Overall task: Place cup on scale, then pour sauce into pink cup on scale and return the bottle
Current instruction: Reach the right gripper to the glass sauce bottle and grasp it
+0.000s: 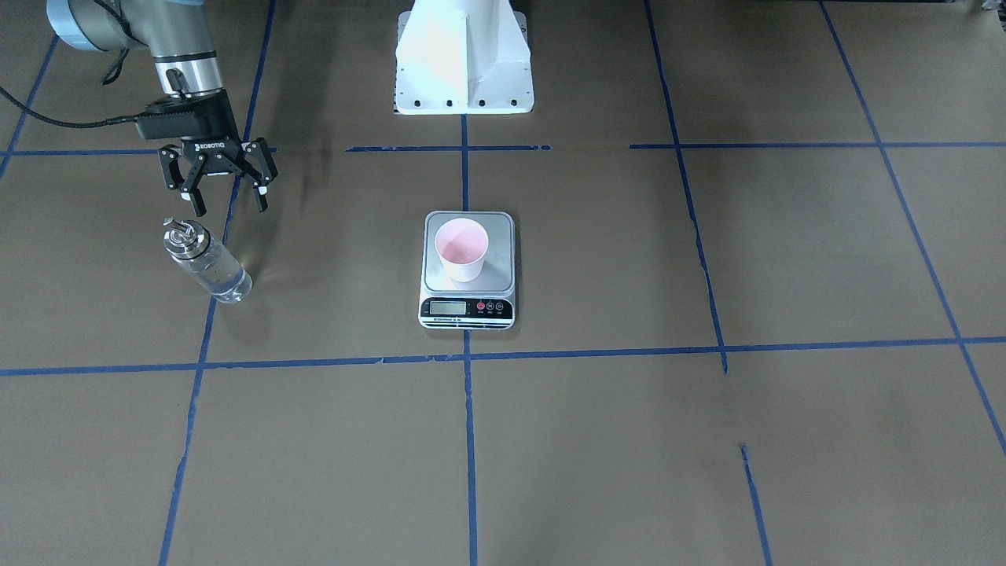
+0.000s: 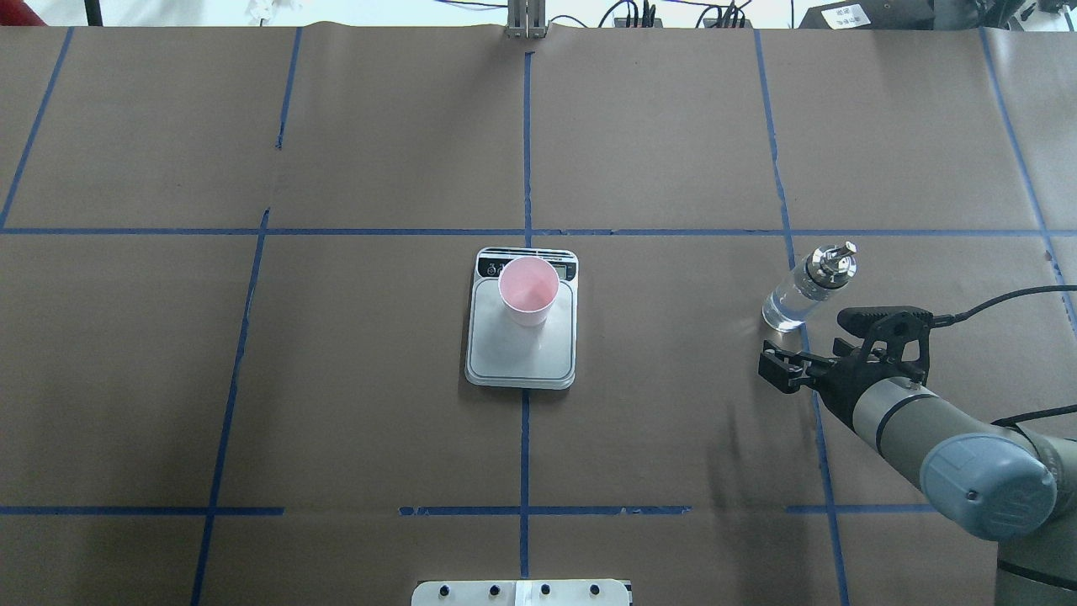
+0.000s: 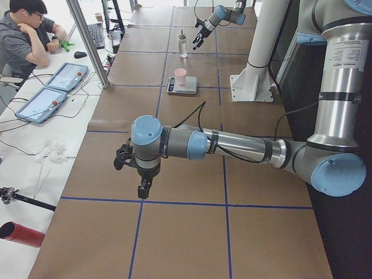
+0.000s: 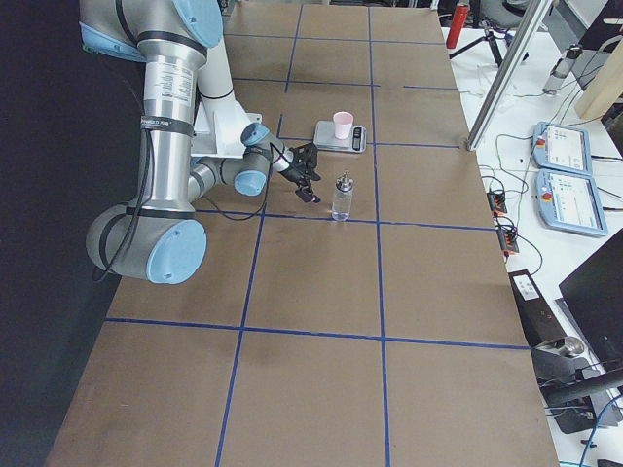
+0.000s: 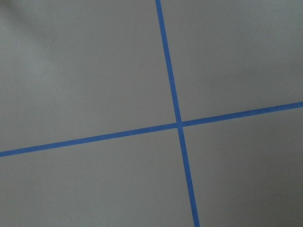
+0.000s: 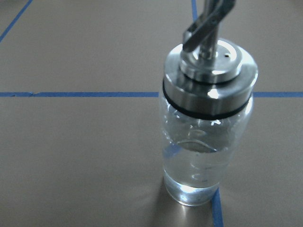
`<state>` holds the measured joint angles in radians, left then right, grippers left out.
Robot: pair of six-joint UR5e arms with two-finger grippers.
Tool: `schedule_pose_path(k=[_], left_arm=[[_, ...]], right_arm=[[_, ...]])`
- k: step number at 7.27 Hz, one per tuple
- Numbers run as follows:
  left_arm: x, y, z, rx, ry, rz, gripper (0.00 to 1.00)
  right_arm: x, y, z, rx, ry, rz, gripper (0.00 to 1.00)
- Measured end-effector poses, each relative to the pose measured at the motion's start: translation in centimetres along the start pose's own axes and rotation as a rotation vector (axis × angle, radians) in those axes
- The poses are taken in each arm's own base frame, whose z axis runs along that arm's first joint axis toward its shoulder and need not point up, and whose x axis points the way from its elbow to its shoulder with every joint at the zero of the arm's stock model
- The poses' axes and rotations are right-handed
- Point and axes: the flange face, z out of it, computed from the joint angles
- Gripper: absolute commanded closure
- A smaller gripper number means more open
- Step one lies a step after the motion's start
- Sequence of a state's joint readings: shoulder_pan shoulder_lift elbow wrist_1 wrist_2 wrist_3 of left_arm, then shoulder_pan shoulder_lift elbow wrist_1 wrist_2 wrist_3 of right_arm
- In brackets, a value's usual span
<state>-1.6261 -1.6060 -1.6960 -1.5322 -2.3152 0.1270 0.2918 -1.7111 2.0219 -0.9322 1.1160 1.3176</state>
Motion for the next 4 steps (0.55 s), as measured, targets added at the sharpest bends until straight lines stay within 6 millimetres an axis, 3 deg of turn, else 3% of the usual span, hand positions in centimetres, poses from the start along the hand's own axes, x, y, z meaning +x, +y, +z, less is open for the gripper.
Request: schedule_pose_path(k=[4], left_arm=[[0.4, -0.1, 0.1, 0.005, 0.033, 0.001, 0.00]], right_arm=[[-0.5, 0.7, 3.6, 0.102, 0.041, -0.033, 0.00]])
